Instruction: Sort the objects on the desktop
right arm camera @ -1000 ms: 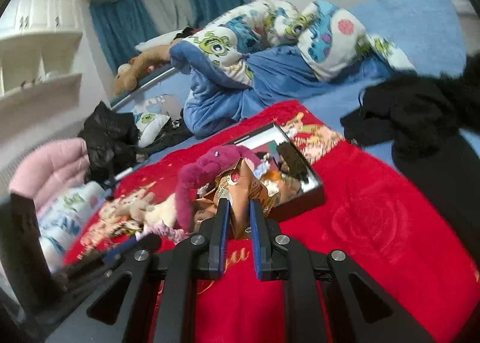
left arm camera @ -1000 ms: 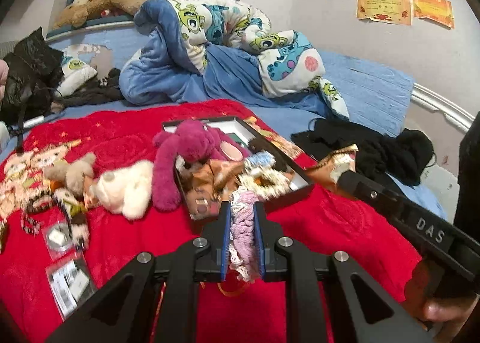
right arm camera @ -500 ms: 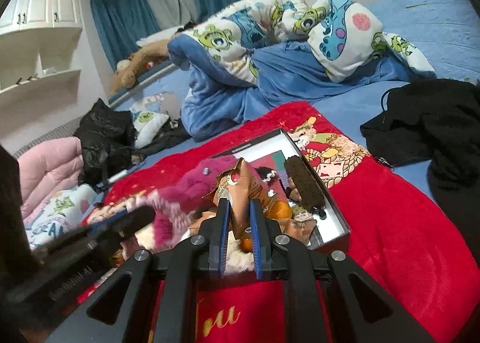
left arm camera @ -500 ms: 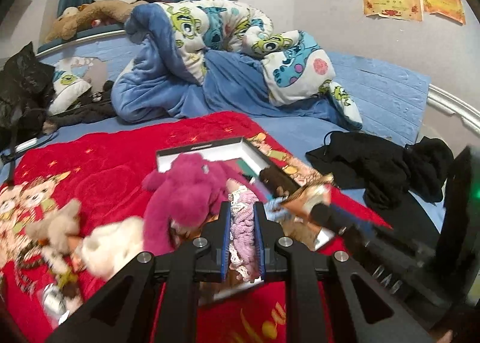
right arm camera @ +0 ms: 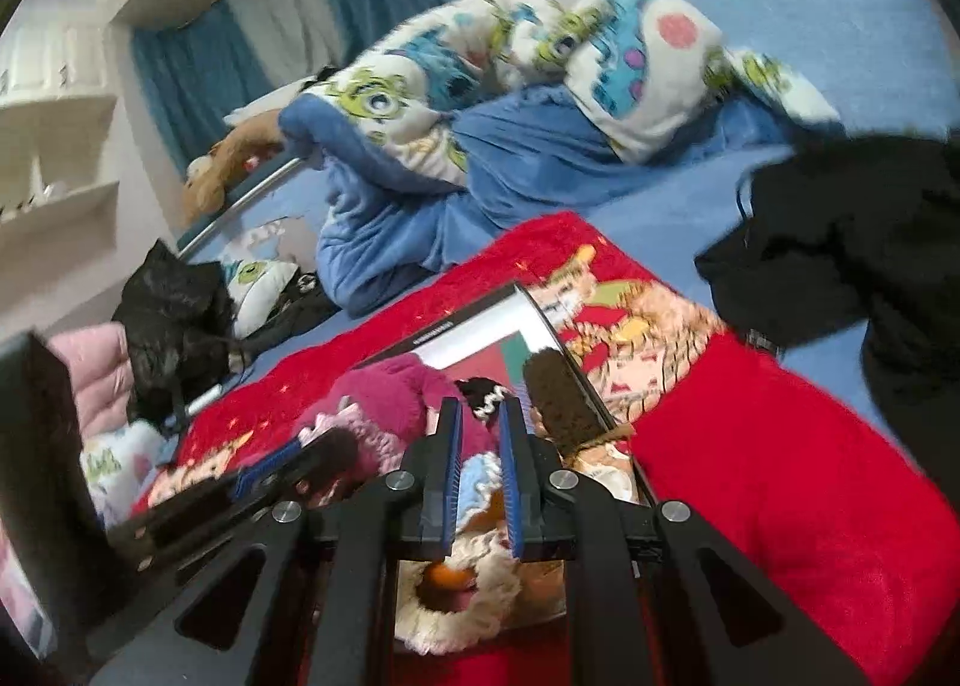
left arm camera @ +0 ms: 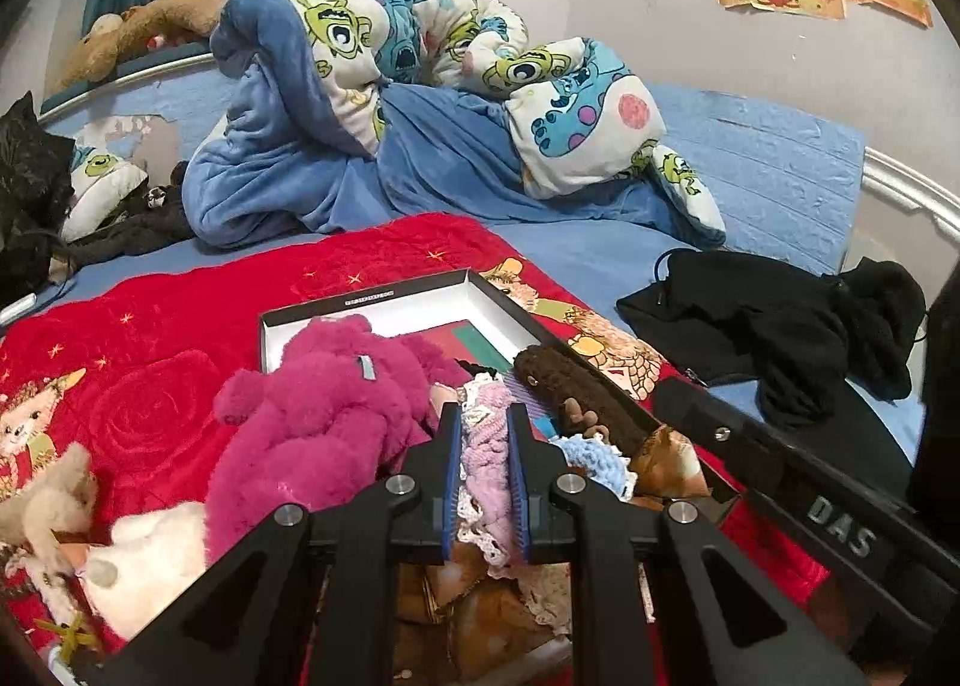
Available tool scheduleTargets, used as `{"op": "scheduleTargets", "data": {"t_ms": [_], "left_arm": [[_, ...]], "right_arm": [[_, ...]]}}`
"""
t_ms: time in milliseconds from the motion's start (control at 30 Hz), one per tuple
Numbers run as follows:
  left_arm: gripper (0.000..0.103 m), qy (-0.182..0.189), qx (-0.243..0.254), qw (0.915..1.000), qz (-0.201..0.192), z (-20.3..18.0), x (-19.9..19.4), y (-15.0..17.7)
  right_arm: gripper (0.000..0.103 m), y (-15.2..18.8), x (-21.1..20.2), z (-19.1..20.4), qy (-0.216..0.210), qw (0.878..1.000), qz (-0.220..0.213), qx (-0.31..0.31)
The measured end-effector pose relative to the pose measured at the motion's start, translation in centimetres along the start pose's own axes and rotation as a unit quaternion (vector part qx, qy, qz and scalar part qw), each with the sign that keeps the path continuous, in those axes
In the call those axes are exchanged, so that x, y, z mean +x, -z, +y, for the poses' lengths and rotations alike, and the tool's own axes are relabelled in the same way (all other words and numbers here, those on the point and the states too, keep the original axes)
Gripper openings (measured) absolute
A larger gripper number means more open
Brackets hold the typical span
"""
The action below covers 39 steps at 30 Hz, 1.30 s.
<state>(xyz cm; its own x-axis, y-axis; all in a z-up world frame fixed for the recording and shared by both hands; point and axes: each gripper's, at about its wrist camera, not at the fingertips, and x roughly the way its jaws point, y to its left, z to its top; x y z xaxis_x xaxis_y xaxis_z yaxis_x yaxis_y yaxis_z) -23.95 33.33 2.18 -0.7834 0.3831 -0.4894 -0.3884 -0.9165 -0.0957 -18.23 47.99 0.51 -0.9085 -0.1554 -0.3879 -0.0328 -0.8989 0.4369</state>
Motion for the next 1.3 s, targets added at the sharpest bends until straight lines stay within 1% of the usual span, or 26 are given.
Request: {"op": "scheduleTargets", "data": {"t_ms": [100,233,400,433,500,533,567,600,633,667,700,733,767,800,833,867,900,933,967,1000,1067,1133,1200,1300], "left_arm": [[0.015,0.003,-0.006,1.0,0.004,0.6,0.4,0.5],[0.015,0.0,-0.006,0.9999,0.01,1.2,0.7,1.3],[0.015,-0.008,0.001,0.9999,0.01,1.3,0.7,2.0],[0.018,-0.01,0.003,0.9999,0.01,1.3,0.7,2.1],[0.034,-0.006,0.008,0.9999,0.012,1.2,0.5,2.1],[0.039,-0.007,0.011,0.9999,0.011,1.2,0.4,2.2],[0.047,-0.013,0.017,0.9997,0.008,1.1,0.2,2.2],[0.051,-0.016,0.021,0.9996,0.007,1.0,0.1,2.3],[0.052,-0.019,0.023,0.9995,0.007,1.0,0.0,2.4],[0.059,-0.022,0.022,0.9995,0.009,1.0,-0.1,2.4],[0.069,-0.025,0.018,0.9995,0.012,1.2,-0.1,2.5],[0.074,-0.028,0.011,0.9994,0.017,1.4,-0.1,2.5],[0.082,-0.03,0.0,0.9994,0.02,1.7,-0.2,2.4],[0.085,-0.029,-0.009,0.9993,0.022,2.1,-0.3,2.4],[0.086,-0.03,-0.015,0.9992,0.024,2.3,-0.4,2.4],[0.088,-0.031,-0.016,0.9991,0.026,2.4,-0.4,2.3],[0.09,-0.035,-0.013,0.999,0.026,2.3,-0.6,2.1],[0.091,-0.04,-0.006,0.9989,0.024,2.2,-0.7,2.0],[0.096,-0.046,0.006,0.9988,0.018,1.8,-1.0,1.9],[0.102,-0.05,0.016,0.9986,0.011,1.6,-1.3,1.8],[0.103,-0.063,0.036,0.9973,-0.002,1.0,-2.2,1.5],[0.103,-0.072,0.042,0.9965,-0.003,0.7,-3.0,1.1],[0.103,-0.079,0.042,0.996,0.003,0.8,-4.0,0.7],[0.103,-0.09,0.038,0.9948,0.029,1.3,-5.3,0.2]], "right_arm": [[0.013,0.5,0.9,-0.4,-0.003,1.0,0.009,0.021],[0.013,0.8,0.9,0.4,0.006,1.0,0.014,-0.007],[0.013,0.7,0.5,0.5,-0.002,1.0,0.009,0.001],[0.013,0.7,0.6,0.5,-0.003,1.0,0.01,0.002],[0.014,0.8,0.7,0.5,-0.009,1.0,0.013,0.003],[0.014,0.9,0.6,0.6,-0.005,1.0,0.012,0.001],[0.014,0.9,0.6,0.7,-0.003,1.0,0.013,-0.002],[0.015,0.9,0.6,0.7,-0.004,1.0,0.015,-0.006],[0.015,0.9,0.5,0.7,-0.003,1.0,0.014,-0.007],[0.015,0.9,0.4,0.7,-0.001,1.0,0.013,-0.008],[0.015,0.8,0.2,0.6,-0.002,1.0,0.012,-0.007],[0.015,0.8,0.1,0.6,0.0,1.0,0.011,-0.008],[0.015,0.8,-0.1,0.5,0.004,1.0,0.009,-0.009],[0.018,0.7,-0.4,0.5,0.009,1.0,0.006,-0.012],[0.022,0.6,-0.5,0.5,0.013,1.0,0.004,-0.013],[0.036,0.6,-0.8,0.4,0.021,1.0,0.003,-0.015],[0.059,0.3,-1.0,0.4,0.036,0.999,0.003,-0.015],[0.068,0.3,-1.2,0.3,0.044,0.999,0.002,-0.015],[0.084,0.2,-1.4,0.3,0.051,0.999,0.002,-0.017],[0.103,0.0,-1.7,0.4,0.055,0.998,0.005,-0.024],[0.103,0.0,-2.4,0.8,0.07,0.997,-0.002,-0.043],[0.103,0.0,-3.3,1.4,0.1,0.993,-0.016,-0.068],[0.103,0.1,-4.1,1.9,0.113,0.99,-0.024,-0.086],[0.103,0.2,-5.5,2.7,0.112,0.989,-0.032,-0.091]]}}
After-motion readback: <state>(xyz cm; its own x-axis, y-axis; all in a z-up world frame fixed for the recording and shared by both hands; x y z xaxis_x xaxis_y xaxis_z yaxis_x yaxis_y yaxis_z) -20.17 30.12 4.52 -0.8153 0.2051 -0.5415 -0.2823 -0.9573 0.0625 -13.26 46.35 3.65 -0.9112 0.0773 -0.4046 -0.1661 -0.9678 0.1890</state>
